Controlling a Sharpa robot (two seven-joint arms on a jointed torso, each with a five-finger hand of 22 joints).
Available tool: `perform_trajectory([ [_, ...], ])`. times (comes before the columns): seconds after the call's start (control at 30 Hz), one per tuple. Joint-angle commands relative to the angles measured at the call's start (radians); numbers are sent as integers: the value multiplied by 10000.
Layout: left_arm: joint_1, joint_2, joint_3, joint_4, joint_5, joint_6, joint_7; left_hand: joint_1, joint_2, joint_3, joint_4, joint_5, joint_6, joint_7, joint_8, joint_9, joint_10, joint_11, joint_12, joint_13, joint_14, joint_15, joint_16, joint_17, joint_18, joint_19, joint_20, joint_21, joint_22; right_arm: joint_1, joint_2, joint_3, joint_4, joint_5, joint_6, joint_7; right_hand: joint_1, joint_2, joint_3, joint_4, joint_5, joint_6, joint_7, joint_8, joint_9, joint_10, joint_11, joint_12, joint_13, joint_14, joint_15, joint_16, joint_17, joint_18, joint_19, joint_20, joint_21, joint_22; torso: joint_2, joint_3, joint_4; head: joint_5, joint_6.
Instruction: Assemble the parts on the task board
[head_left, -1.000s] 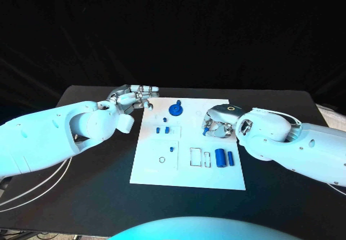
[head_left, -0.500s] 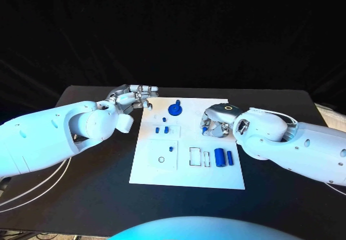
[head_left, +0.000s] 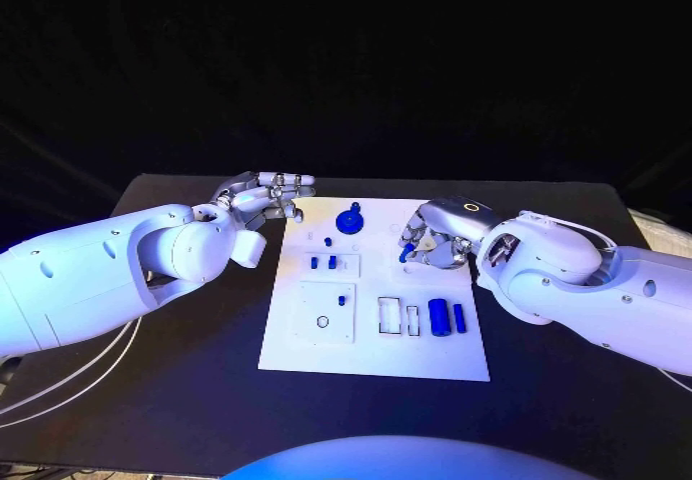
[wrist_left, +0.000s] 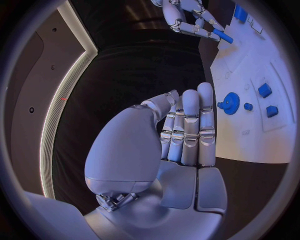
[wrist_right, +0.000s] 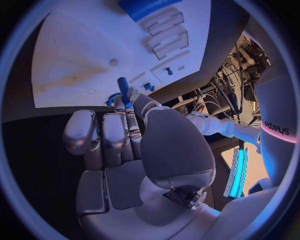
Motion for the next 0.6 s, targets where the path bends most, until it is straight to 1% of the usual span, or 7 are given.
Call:
perform_trajectory([
  [0.03,1,30,5,-10,-25,192,45,-39,60,-24,-52,59,-41,27,-16,-12,-69,-13,49,2,-63,-9,-24,-11,104,-53,-17,-43,-11,24,48,10,342,781,-431,174,121,114,95,-13,65,36,55,0,17,111,-5,-19,19,477,-94,69,11,-128,51,-17,44,14,10,-4,-5,21,-6],
  [0.1,1,40,5,-21,-25,195,50,-39,60,-24,-52,59,-41,27,-16,-12,-69,-13,49,2,-63,-9,-24,-11,104,-53,-17,-43,-11,23,151,8,493,940,-408,251,135,112,107,-26,69,29,61,-6,17,119,-3,-28,20,473,-94,67,4,-129,50,-20,50,20,8,-10,0,59,-11],
  [0.2,0,54,5,-33,-25,197,56,-39,60,-24,-52,59,-41,27,-16,-12,-69,-13,49,2,-63,-9,-24,-11,104,-53,-17,-43,-11,-23,396,-19,622,1028,-351,365,143,112,116,-34,71,24,66,-11,18,122,-1,-36,20,471,-93,71,5,-129,49,-21,55,24,10,-6,6,66,-12],
  [0.33,0,66,5,-39,-25,185,66,-39,60,-24,-52,59,-41,27,-16,-12,-69,-13,49,2,-63,-9,-24,-11,104,-53,-17,-43,-11,-209,879,-76,651,935,-231,534,159,116,136,-50,75,12,78,-21,18,126,6,-55,20,468,-91,81,8,-127,39,-23,53,16,13,-13,-5,171,7],
  [0.43,0,89,5,-46,-25,184,68,-39,60,-24,-52,59,-41,27,-16,-12,-69,-13,49,2,-63,-9,-24,-11,104,-53,-17,-43,-11,-369,1307,-154,575,787,-119,687,167,116,148,-60,77,3,85,-29,18,124,11,-70,19,463,-88,75,-2,-124,29,-23,46,2,18,-15,9,237,-27],
  [0.5,0,104,5,-48,-25,184,70,-39,60,-24,-52,59,-41,27,-16,-12,-69,-13,49,2,-63,-9,-24,-11,104,-53,-17,-43,-11,-475,1516,-189,514,727,-69,765,172,120,158,-65,79,-3,90,-34,18,123,15,-81,19,459,-86,65,-17,-125,27,-23,51,7,14,-22,23,269,-35],
  [0.6,0,124,5,-52,-25,183,73,-39,60,-24,-52,59,-41,27,-16,-12,-69,-13,49,2,-63,-9,-24,-11,104,-53,-17,-43,-11,-645,1790,-224,403,631,-20,868,175,125,172,-73,81,-15,100,-43,18,115,24,-102,17,456,-80,78,-8,-125,20,-22,53,7,12,-29,21,333,-68],
])
